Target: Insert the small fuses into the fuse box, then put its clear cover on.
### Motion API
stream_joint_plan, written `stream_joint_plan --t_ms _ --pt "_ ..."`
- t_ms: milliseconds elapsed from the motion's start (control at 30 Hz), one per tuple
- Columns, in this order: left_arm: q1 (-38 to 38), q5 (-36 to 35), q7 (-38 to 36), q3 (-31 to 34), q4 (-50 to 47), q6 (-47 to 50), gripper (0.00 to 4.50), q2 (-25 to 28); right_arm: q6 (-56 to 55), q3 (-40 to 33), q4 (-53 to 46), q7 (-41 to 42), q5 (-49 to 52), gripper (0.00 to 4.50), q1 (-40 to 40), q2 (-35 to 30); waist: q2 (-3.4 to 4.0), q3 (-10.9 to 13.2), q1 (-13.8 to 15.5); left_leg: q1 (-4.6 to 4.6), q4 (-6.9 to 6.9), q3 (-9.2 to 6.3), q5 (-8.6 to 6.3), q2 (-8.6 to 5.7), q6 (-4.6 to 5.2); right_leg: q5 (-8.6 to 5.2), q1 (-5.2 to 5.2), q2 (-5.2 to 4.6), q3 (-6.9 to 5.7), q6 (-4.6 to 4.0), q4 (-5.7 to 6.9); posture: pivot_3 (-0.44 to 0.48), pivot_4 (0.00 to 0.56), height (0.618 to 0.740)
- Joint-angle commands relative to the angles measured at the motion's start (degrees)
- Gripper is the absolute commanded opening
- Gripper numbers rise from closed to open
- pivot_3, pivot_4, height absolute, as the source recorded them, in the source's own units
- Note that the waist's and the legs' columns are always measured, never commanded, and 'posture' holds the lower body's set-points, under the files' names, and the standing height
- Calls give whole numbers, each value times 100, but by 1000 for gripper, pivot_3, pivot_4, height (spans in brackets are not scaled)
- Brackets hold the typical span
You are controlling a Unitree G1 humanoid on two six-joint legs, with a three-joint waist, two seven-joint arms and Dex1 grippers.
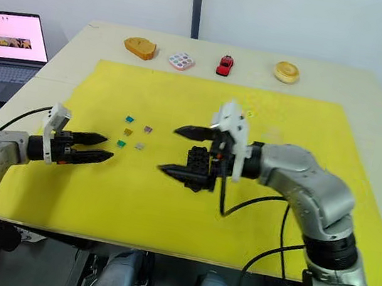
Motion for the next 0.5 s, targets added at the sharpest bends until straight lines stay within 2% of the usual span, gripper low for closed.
stream_joint_plan --t_ms 33,500 --pt "-115 59 -243 -280 33 72 4500 -86 -98 44 -179 -117 -107 4471 69 57 0 0 19 0 1 0 0 0 0 0 0 0 0 0 1 0 150 740" --pt "-559 204 -747 -827 491 706 4500 -476 -44 -152 -234 -648 -67 4471 344 160 0 -2 60 3 4 -2 0 -2 1 0 7 0 -1 0 -1 0 150 740"
